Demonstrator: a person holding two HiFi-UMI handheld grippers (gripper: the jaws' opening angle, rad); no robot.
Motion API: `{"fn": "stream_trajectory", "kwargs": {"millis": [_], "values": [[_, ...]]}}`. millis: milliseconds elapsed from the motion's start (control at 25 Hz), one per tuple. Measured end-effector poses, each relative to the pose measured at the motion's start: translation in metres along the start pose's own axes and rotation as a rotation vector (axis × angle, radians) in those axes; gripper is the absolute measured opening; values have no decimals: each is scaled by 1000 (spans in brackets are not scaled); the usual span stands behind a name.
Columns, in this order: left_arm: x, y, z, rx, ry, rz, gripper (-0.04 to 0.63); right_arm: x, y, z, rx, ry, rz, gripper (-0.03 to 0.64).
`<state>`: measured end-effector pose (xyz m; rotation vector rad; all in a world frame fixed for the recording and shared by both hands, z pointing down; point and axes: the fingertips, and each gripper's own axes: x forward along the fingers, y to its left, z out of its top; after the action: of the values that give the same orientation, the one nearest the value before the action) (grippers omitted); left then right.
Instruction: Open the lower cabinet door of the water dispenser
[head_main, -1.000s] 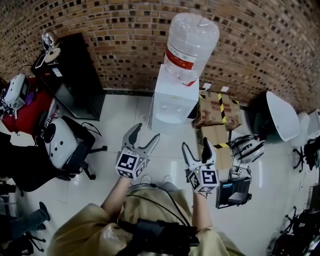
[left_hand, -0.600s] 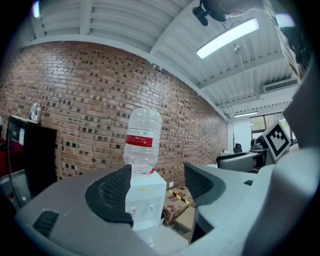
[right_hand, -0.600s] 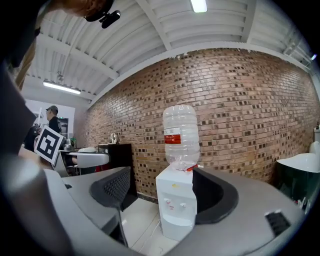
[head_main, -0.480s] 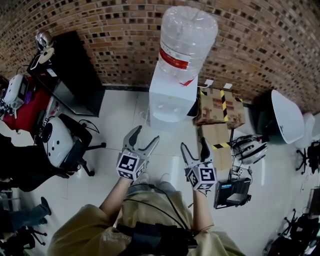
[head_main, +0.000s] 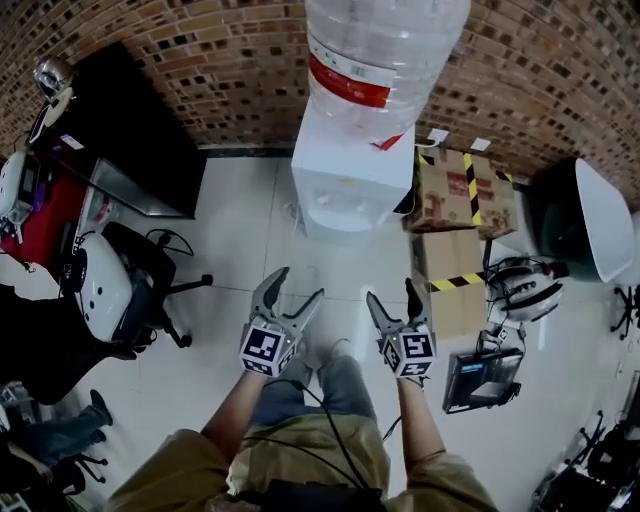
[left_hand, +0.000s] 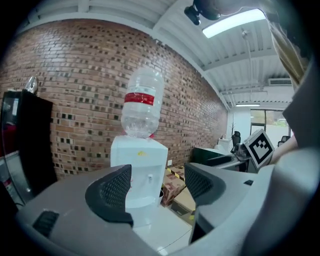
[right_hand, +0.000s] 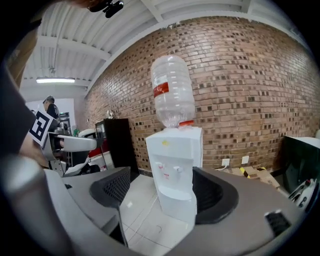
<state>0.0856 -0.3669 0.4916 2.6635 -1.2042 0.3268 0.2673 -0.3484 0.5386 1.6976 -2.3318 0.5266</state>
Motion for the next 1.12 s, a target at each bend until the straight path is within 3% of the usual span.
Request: {"fn": "stream_trajectory", "kwargs": {"millis": [320,640,840,1120], "values": [[73,37,-129,7,29,-3,324,109,-43,-141,-40,52,48,402],[136,81,-250,37,-26,19,324,207,-118,-264,-82,38,44,402],[165,96,-304,36,-84,24,324,264,-169,-309,-120,6,58,402],[187,105,-348,59,-145,24,324,327,-210,-335,-178,-21,148,402]]}}
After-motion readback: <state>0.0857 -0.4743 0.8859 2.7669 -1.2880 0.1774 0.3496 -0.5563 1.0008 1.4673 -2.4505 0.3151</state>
